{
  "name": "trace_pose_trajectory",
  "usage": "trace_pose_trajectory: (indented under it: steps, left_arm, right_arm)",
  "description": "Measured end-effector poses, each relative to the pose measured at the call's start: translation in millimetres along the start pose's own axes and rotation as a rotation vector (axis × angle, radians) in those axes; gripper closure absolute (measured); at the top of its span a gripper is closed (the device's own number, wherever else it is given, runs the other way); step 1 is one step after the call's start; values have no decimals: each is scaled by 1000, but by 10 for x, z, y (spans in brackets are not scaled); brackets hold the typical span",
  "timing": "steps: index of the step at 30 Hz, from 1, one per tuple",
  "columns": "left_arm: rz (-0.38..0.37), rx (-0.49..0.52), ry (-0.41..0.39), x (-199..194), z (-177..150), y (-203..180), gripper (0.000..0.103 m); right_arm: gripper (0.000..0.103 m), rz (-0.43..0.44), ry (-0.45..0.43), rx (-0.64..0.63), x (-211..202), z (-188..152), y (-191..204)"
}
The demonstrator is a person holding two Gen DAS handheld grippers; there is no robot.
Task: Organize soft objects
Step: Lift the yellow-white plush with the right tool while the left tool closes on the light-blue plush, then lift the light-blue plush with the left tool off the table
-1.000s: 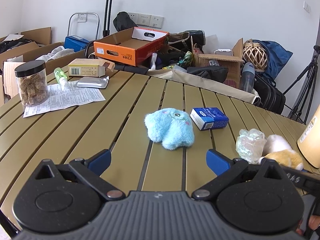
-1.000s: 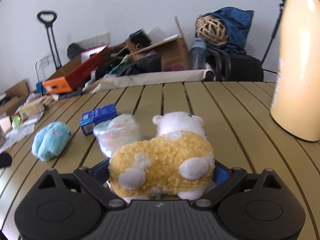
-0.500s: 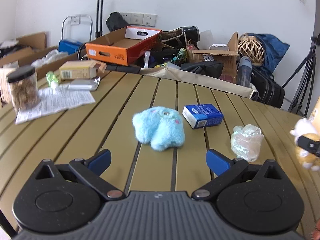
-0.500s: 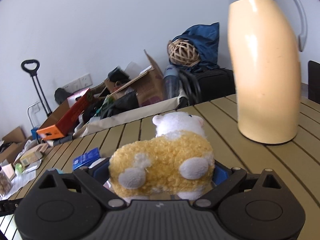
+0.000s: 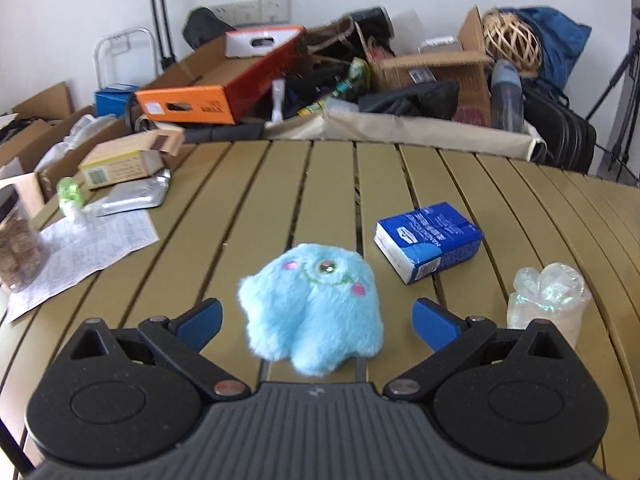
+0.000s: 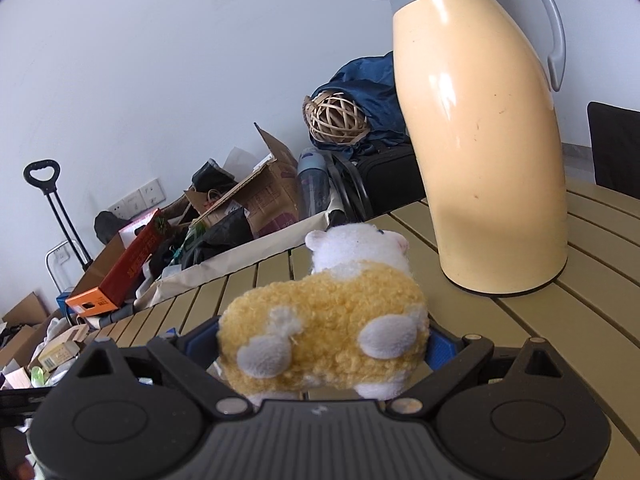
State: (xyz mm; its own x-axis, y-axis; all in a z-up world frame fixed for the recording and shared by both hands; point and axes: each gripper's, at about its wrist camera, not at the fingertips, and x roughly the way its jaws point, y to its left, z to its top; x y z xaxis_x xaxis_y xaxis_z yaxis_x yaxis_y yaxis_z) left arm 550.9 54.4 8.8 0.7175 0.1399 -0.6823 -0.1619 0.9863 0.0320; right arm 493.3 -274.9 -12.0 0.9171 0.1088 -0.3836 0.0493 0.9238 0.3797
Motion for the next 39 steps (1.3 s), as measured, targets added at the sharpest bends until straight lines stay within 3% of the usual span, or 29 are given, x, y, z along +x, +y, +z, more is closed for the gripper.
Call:
trace_pose_trajectory:
  steps: [14,25,28,32,39]
  left_arm:
    - [100,-65,80,432,110,3,0]
    - [100,-62,73,405,127,-27,1]
    - [105,-73,78,402,111,-25,6]
    - [83,-105,90,393,81,15,23]
    - [72,-100,70,311,44,-19,29]
  right_arm:
    - [5,11,-6,30,-26,8,-63]
    - [5,18,-18,60,-53,7,-98]
    - [5,25,-15,56,-50,-9,-77]
    - [5,32,-11,56,-57,-7,-76]
    - [5,33,-9,59,-50,10,-101]
